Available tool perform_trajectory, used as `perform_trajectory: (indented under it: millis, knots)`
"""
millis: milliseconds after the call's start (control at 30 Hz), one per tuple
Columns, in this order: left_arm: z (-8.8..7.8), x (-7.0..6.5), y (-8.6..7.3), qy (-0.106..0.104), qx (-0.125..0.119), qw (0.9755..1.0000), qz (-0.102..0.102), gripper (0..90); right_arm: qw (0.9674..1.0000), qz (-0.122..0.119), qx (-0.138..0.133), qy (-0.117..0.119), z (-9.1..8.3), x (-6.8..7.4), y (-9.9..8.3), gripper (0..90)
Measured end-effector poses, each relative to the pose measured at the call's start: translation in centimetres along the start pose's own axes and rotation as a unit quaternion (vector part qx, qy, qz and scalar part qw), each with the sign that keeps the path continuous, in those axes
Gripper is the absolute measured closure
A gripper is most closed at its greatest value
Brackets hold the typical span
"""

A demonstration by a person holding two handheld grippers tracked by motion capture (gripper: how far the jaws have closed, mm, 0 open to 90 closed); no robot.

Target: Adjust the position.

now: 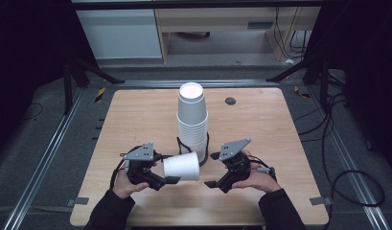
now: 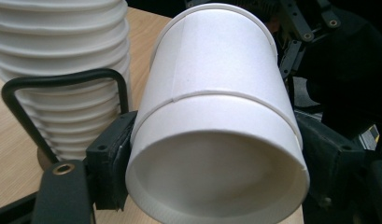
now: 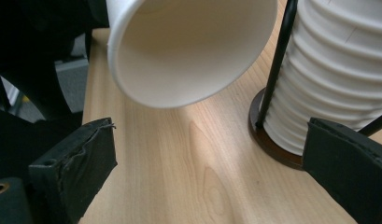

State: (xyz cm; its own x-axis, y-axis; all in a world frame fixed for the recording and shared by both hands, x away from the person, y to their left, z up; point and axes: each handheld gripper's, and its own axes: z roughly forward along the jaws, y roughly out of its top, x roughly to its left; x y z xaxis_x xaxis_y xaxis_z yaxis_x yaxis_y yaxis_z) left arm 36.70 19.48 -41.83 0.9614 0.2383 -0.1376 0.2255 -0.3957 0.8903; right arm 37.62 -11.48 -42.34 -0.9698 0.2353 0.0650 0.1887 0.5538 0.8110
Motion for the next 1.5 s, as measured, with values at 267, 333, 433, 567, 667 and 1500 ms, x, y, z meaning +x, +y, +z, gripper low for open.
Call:
perform_trajectory:
  millis: [267,333,433,567,667,1500]
  knots:
    - [0.5,-0.1,0.0,-0.015,-0.003,0.9998,0.009,22.0,0.9985,0.026,-0.038,0.031,0.7,0.4,-1.4,6.8]
    - [0.7,-0.1,0.0,-0.023,-0.004,0.9997,0.009,22.0,0.9988,0.025,-0.028,0.029,1.0,0.3,-1.5,6.5]
    - [1.1,-0.3,0.1,-0.028,-0.004,0.9995,0.012,22.0,0.9984,0.023,-0.035,0.038,1.3,0.4,-1.5,6.4]
    - [1.5,-0.5,0.2,-0.034,-0.001,0.9993,0.014,22.0,0.998,0.023,-0.038,0.045,1.9,0.4,-1.4,5.1]
    - [1.6,-0.5,0.2,-0.036,0.0,0.9993,0.013,22.0,0.9977,0.023,-0.041,0.049,2.2,0.3,-1.4,4.7]
    - [3.2,-0.9,0.0,-0.049,0.026,0.9984,0.015,22.2,0.9933,0.018,-0.057,0.099,3.8,0.2,-1.2,8.4]
